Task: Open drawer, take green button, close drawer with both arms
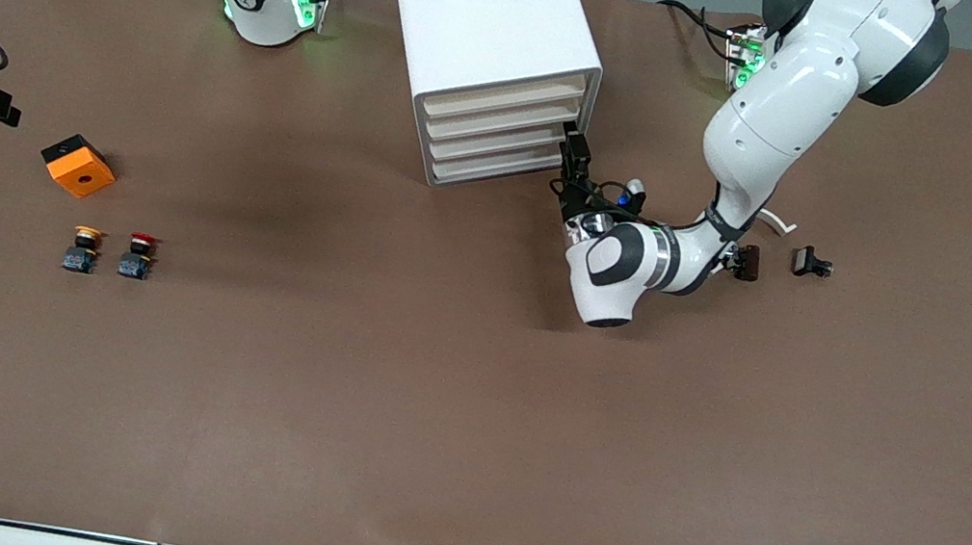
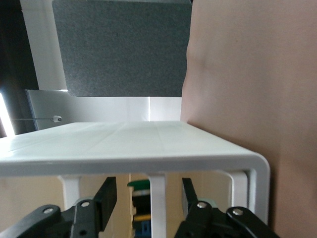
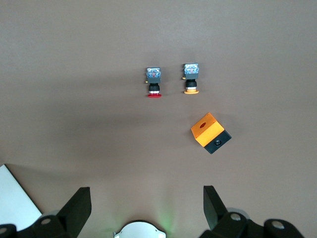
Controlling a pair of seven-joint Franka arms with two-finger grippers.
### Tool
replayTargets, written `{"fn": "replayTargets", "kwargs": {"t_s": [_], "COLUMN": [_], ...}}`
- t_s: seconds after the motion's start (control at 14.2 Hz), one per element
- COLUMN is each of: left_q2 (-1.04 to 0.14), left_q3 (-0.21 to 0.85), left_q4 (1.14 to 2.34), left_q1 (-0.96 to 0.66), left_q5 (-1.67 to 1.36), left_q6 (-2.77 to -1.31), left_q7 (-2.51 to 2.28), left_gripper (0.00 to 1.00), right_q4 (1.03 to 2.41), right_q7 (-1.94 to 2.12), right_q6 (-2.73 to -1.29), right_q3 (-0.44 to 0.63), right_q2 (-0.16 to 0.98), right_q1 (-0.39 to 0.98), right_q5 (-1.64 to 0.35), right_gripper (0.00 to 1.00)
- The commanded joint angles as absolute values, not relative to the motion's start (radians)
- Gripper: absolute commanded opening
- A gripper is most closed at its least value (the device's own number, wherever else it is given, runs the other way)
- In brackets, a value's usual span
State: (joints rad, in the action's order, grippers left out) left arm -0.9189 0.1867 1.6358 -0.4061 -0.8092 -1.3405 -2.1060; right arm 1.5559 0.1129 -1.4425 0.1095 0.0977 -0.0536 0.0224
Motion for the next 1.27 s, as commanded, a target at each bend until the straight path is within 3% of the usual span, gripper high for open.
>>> {"fn": "replayTargets", "kwargs": {"t_s": [0.0,0.49,0.71,1.06,1.2], "left_q2": [-0.913,-0.923,-0.923,-0.93,-0.93], "left_q3": [0.183,0.183,0.183,0.184,0.183], "left_q4": [1.611,1.609,1.609,1.609,1.611], "left_q1": [-0.394,-0.416,-0.443,-0.469,-0.471], "left_q5": [-0.816,-0.822,-0.821,-0.824,-0.825], "left_q6": [-1.344,-1.356,-1.359,-1.376,-1.376], "left_q7": [-2.118,-2.117,-2.111,-2.108,-2.106], "left_gripper": [0.78,0.76,0.63,0.58,0.45], "right_q4": [1.534,1.532,1.532,1.528,1.526], "right_q7": [0.054,-0.31,-0.311,-0.311,-0.31], "right_q6": [-1.425,-1.422,-1.424,-1.43,-1.43], "right_q3": [0.091,0.089,0.092,0.094,0.094], "right_q2": [0.097,0.092,0.092,0.092,0.094], "right_q1": [-0.055,0.072,0.066,0.063,0.064], "right_q5": [0.022,0.014,-0.028,-0.061,-0.064], "right_gripper": [1.0,1.0,1.0,1.0,1.0]}}
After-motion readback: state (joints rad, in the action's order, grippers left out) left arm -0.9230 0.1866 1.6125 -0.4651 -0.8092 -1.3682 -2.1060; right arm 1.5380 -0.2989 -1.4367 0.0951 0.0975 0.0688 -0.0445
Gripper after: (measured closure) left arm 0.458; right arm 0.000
